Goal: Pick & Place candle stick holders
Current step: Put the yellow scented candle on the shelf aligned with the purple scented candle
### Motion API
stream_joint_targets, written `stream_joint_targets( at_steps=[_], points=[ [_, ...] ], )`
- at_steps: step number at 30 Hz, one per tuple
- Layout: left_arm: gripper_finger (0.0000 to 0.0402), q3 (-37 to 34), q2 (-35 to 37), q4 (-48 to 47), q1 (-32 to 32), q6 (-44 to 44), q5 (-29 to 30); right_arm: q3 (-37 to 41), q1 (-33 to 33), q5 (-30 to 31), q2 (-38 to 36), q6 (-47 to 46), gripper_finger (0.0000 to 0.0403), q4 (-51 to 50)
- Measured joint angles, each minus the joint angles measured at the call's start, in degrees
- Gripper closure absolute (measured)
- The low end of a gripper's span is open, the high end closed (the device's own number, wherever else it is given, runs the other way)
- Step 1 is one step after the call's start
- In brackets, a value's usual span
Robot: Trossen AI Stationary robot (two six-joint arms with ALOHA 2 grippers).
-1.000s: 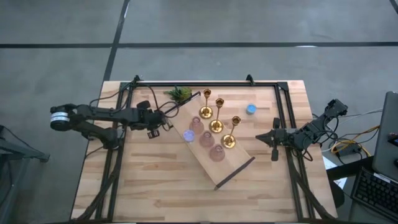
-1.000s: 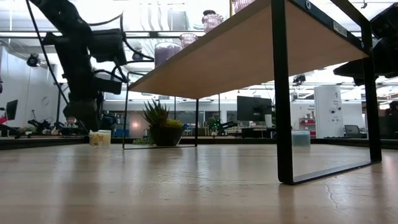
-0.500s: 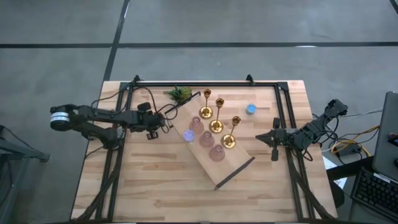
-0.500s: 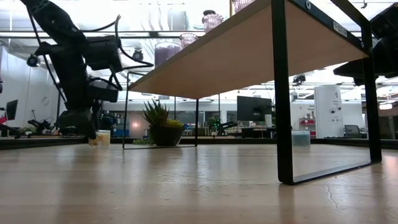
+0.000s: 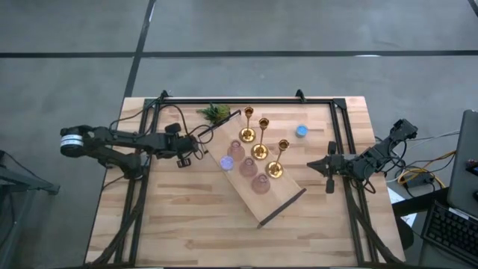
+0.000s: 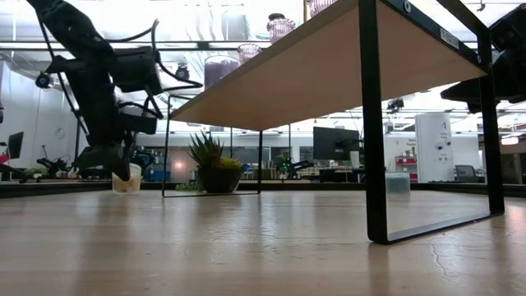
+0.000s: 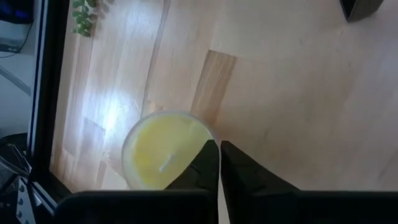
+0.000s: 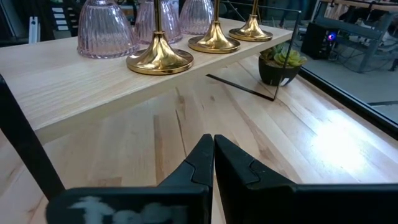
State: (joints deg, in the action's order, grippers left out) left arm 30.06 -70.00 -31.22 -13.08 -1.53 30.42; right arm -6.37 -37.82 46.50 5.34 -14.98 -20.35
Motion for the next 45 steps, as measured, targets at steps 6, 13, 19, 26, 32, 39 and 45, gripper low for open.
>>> stream_joint_targets(
  at_steps=[6,13,19,26,32,39,45],
  points=[
    [0.0397,0.0,0.02,-1.38,0.49,2.82,-0.38,0.0,0.0,0.0,0.0,0.0,0.0394,-0.01],
    [0.0399,3.07,0.66,-4.73,2.19,4.9,-2.96,0.0,-0.02,0.0,0.0,0.0,0.0394,-0.01],
    [0.04,6.16,3.11,-9.73,2.89,6.23,-10.58,0.0,-0.02,0.0,0.0,0.0,0.0394,-0.01],
    [0.0401,7.21,7.22,-11.87,5.63,10.52,-23.72,0.0,-0.02,0.0,0.0,0.0,0.0394,-0.01],
    [0.0401,7.44,9.84,-11.87,12.96,16.11,-28.76,0.0,-0.02,0.0,0.0,0.0,0.0394,0.0],
    [0.0401,9.92,10.02,-8.7,26.52,24.49,-28.81,0.0,-0.02,0.0,0.0,0.0,0.0394,0.01],
    [0.0401,14.93,8.61,-6.25,36.37,29.32,-25.58,0.0,-0.02,0.0,0.0,0.0,0.0394,0.01]
  ],
)
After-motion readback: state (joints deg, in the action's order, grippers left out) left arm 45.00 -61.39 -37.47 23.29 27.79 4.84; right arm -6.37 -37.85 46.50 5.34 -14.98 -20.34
